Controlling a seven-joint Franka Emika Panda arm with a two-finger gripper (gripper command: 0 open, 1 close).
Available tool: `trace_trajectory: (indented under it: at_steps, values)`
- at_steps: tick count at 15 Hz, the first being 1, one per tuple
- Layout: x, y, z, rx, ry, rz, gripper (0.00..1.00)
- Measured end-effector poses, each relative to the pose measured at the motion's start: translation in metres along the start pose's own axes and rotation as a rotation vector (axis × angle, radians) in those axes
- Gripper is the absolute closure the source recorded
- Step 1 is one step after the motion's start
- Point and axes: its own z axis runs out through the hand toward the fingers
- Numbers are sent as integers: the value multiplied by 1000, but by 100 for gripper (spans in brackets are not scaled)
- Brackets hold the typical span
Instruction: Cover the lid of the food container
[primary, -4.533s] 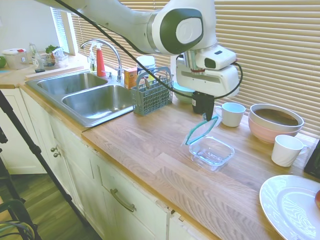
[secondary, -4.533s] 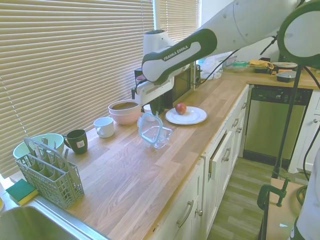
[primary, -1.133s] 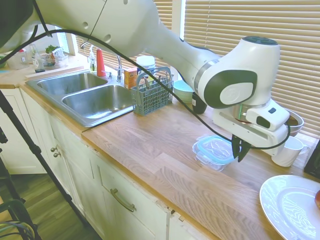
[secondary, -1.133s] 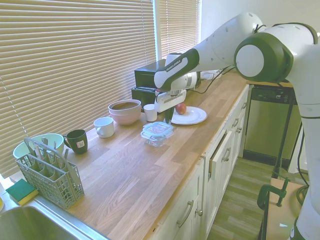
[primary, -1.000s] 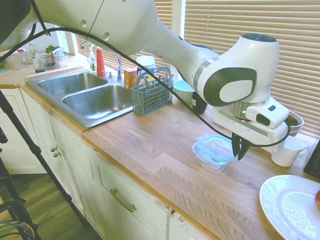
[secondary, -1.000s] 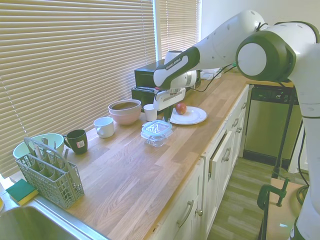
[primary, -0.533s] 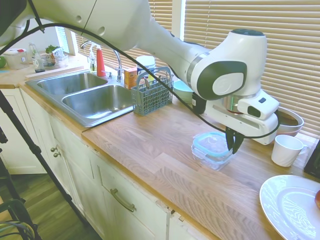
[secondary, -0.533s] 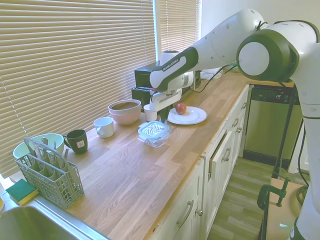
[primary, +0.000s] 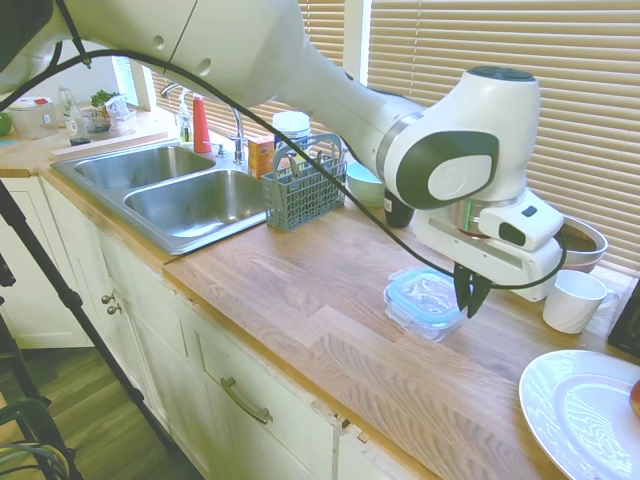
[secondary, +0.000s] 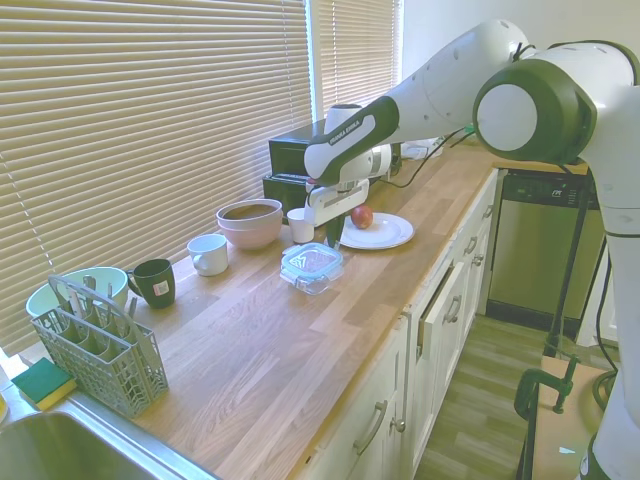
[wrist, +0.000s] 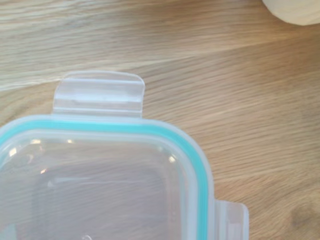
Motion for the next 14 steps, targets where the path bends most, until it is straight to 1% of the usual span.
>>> trace_trajectory:
  at_steps: [3, 11, 14]
  values:
    - [-2, 1, 2, -9, -17, 1, 0]
    - [-2, 0, 2, -10, -20, 3, 0]
    - [-2, -2, -4, -3, -12, 8, 0]
